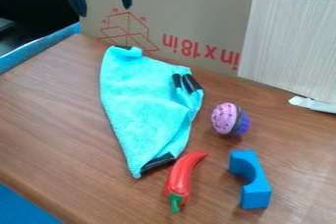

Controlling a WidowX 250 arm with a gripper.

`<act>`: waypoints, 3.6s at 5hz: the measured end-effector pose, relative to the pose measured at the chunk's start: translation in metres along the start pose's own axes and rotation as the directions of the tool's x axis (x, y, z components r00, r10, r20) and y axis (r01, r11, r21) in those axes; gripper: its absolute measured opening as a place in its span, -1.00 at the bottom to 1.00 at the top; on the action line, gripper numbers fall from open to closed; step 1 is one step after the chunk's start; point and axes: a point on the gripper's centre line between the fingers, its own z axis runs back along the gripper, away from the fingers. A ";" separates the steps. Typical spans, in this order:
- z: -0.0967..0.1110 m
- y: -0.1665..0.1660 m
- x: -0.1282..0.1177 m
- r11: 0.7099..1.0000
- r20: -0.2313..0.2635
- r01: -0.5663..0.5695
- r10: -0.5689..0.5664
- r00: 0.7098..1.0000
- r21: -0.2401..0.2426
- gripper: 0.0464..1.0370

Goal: Unfold the cloth from top right to bottom left

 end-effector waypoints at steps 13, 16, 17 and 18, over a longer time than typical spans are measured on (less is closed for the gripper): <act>-0.158 -0.079 -0.037 0.981 0.036 -0.062 0.056 0.998 0.182 -0.37; -0.142 -0.070 -0.035 0.986 -0.024 -0.079 0.084 0.996 0.145 -0.99; -0.118 -0.061 -0.030 0.991 -0.036 -0.093 0.097 0.995 0.094 -0.99; -0.098 -0.037 -0.030 0.993 -0.052 -0.098 0.101 0.993 0.060 -0.99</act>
